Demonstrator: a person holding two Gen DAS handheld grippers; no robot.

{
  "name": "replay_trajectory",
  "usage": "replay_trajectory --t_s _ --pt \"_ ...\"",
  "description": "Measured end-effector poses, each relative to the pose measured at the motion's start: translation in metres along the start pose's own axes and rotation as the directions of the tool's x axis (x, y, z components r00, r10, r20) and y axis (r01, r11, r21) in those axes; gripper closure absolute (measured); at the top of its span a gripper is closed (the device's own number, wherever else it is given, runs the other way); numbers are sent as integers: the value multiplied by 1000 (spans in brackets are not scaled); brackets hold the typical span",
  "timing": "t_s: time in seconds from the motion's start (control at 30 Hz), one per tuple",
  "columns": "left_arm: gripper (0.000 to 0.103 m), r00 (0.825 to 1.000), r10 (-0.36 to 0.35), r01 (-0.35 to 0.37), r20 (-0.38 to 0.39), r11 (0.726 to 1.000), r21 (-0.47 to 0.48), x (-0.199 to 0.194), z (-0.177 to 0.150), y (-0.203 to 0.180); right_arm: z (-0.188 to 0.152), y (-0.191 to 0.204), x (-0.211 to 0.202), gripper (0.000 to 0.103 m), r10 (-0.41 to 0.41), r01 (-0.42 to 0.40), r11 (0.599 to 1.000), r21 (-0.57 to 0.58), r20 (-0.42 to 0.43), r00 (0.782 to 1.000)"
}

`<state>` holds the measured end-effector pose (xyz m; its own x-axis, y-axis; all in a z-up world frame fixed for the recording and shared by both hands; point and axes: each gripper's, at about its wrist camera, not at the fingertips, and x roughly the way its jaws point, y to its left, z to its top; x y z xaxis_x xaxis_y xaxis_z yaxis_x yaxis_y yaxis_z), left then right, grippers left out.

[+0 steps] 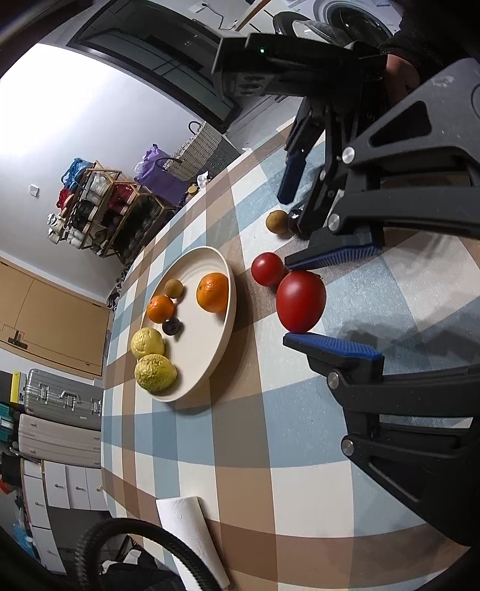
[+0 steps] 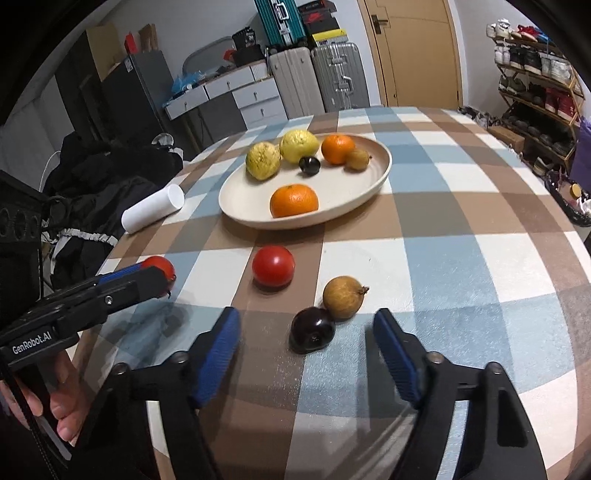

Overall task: Organize fruits
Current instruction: 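Grasp a red tomato with the left gripper, then grasp the dark plum with the right gripper while the left lifts the tomato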

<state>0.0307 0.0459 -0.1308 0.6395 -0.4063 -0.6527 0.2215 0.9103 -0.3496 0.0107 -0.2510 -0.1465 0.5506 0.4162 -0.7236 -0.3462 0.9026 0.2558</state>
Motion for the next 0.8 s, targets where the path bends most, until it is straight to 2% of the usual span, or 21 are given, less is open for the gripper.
replay_trajectory --t_s 0.1,0.17,0.27,0.37,0.5,0.6,0.8 --pt "71 1000 0 0 -1 1000 -4 -1 0 2 -1 0 1 40 0 0 1000 -8 0 1000" --pt "71 1000 2 -2 -2 1000 -1 -1 0 2 -1 -1 3 54 -12 12 1000 -1 -10 1000" --pt "71 1000 9 -9 3 1000 2 -3 1 3 -1 -2 3 68 -23 23 1000 2 -9 1000" --pt "71 1000 19 -19 10 1000 2 -5 5 4 -1 -3 2 78 -22 22 1000 2 -8 1000" --pt "71 999 34 -34 19 999 4 -6 12 5 -3 -6 -4 78 -19 19 1000 5 21 1000" --pt "71 999 44 -45 24 999 8 -2 19 2 -2 -14 -12 78 11 -13 999 35 61 998" --pt "71 997 68 -68 42 998 5 11 39 1 13 -23 -29 78 36 -41 999 35 146 989"
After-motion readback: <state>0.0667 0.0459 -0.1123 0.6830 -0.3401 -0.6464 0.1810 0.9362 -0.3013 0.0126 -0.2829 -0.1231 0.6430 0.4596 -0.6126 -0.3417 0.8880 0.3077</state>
